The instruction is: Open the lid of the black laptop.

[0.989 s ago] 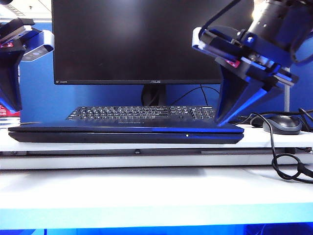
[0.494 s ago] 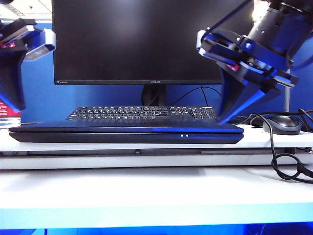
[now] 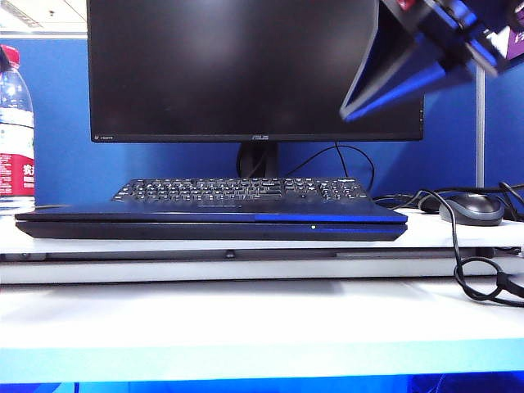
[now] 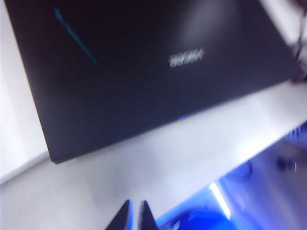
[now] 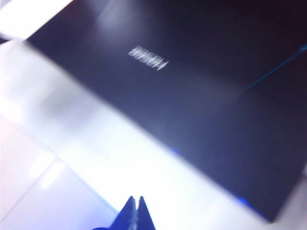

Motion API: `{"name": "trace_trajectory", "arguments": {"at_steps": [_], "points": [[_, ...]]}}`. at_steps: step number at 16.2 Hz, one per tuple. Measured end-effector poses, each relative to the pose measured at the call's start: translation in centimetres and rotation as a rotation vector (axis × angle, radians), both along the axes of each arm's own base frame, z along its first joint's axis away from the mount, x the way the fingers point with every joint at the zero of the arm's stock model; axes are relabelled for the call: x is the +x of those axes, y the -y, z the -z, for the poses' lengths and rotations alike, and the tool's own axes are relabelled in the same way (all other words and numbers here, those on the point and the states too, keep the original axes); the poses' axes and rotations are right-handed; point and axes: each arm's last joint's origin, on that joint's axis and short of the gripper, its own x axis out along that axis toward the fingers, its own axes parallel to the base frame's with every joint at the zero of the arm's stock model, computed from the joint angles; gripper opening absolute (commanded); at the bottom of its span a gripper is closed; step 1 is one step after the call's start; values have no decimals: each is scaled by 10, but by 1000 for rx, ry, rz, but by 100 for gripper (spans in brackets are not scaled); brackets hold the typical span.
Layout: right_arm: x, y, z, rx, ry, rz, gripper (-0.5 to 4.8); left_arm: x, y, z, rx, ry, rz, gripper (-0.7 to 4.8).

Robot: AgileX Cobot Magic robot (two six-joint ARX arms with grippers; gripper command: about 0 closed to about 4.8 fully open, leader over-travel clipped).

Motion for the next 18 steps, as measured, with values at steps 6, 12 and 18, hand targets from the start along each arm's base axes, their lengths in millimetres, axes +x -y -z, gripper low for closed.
{"name": "trace_trajectory", "arguments": {"at_steps": [6, 12, 18], "points": [[-20, -6, 64, 80, 46, 82, -1, -3, -2, 47, -92, -65, -155, 35], [-20, -3, 70, 150, 155, 169, -1, 6, 0, 97, -169, 18, -223, 35], [-20, -1, 75, 102, 180, 169, -1, 0, -2, 139, -179, 48, -249, 35]]}}
